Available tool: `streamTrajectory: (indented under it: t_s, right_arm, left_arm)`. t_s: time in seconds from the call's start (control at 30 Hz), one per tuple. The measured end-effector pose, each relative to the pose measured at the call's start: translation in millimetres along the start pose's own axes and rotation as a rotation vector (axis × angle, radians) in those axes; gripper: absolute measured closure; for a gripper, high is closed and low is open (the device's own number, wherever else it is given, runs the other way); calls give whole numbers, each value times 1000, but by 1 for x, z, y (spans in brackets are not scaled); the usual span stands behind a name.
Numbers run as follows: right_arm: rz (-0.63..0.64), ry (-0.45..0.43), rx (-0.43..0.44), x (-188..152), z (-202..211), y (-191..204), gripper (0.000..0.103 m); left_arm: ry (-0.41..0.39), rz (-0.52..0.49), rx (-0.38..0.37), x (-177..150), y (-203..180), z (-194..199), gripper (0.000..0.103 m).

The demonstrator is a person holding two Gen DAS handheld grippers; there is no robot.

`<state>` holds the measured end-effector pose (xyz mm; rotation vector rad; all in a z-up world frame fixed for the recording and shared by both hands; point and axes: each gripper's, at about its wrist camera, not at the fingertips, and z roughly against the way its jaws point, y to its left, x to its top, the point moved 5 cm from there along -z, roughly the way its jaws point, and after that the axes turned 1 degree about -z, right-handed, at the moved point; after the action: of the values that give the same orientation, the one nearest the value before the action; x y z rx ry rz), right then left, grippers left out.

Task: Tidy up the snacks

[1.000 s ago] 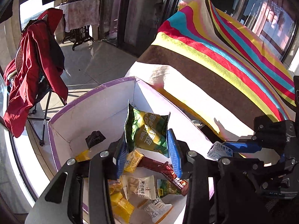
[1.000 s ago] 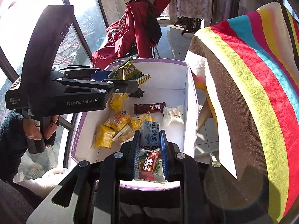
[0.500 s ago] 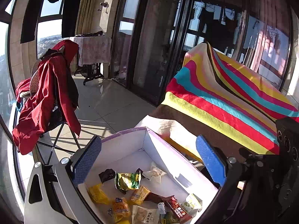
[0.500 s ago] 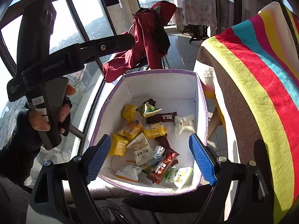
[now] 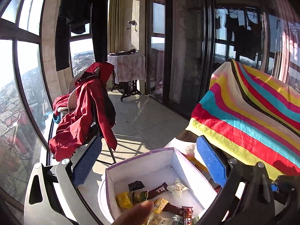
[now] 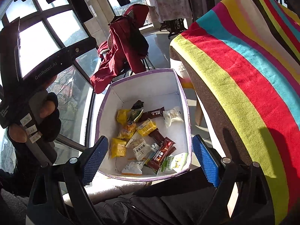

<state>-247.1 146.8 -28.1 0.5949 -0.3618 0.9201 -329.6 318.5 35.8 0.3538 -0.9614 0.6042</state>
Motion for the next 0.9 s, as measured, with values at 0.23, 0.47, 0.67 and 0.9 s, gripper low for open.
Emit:
streamTrajectory:
  t_s: [0.23,0.47,0.67,0.9]
  right_arm:
    - [14,226,-248,-35,-58,-19,15]
    - [-15,270,-240,-47,-67,-27,15]
    - [2,275,-255,-49,-68,-25,15]
    - [0,272,-257,-48,-68,-25,15]
  left_arm:
    - [507,-15,10,-106,-23,-78,2]
    - [612,-35,-3,-149,-33,-92,2]
    - [627,-30,-21,-153,-38,-101,2]
    - [634,-16,-31,-156,-39,-103,2]
